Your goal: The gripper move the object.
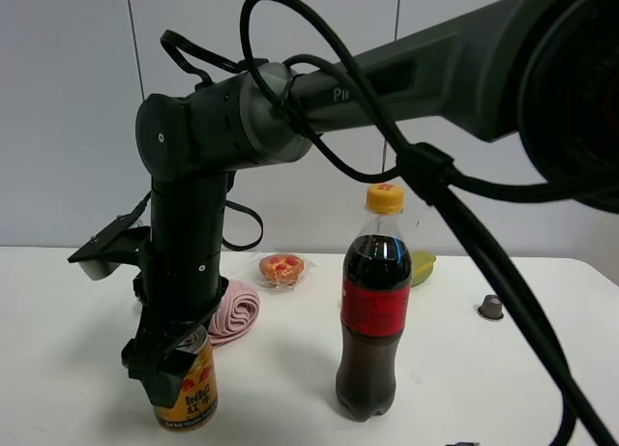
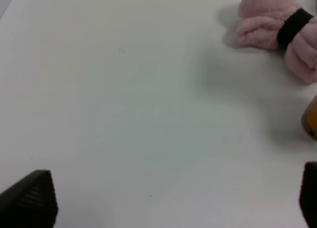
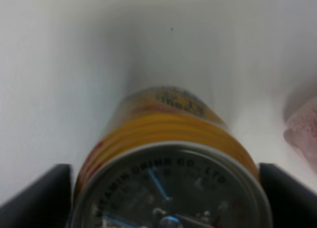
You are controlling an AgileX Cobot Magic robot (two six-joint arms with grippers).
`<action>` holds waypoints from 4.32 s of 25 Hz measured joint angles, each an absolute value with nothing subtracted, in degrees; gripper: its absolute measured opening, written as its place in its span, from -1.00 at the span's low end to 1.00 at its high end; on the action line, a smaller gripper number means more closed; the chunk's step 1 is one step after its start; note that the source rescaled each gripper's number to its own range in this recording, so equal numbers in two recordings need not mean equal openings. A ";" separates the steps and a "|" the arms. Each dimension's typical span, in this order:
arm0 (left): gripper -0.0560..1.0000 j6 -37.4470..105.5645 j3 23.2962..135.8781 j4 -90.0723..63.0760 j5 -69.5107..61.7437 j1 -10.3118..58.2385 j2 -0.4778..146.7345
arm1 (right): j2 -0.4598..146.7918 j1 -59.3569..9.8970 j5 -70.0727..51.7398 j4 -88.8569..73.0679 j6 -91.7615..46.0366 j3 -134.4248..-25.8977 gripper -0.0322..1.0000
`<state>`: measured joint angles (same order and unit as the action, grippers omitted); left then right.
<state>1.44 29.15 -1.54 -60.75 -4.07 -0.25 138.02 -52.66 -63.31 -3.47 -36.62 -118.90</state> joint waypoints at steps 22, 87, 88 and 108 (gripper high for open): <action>1.00 1.44 29.15 -1.54 -60.75 -4.07 -0.25 | 115.65 -52.88 -63.20 12.44 -11.49 -118.90 0.97; 1.00 1.44 29.15 -1.54 -60.75 -4.07 -0.25 | 38.98 3.81 -62.39 -2.43 -7.04 -44.62 0.99; 1.00 1.44 29.15 -1.54 -60.75 -4.07 -0.25 | 36.65 3.81 -61.59 -2.43 -6.91 -43.18 0.99; 1.00 1.44 29.15 -1.48 -60.75 -4.07 -0.25 | 12.36 3.81 -59.42 -0.79 -1.56 -28.61 0.99</action>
<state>1.44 29.15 -1.48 -60.75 -4.07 -0.25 12.36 3.81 -59.42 -0.79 -1.56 -28.61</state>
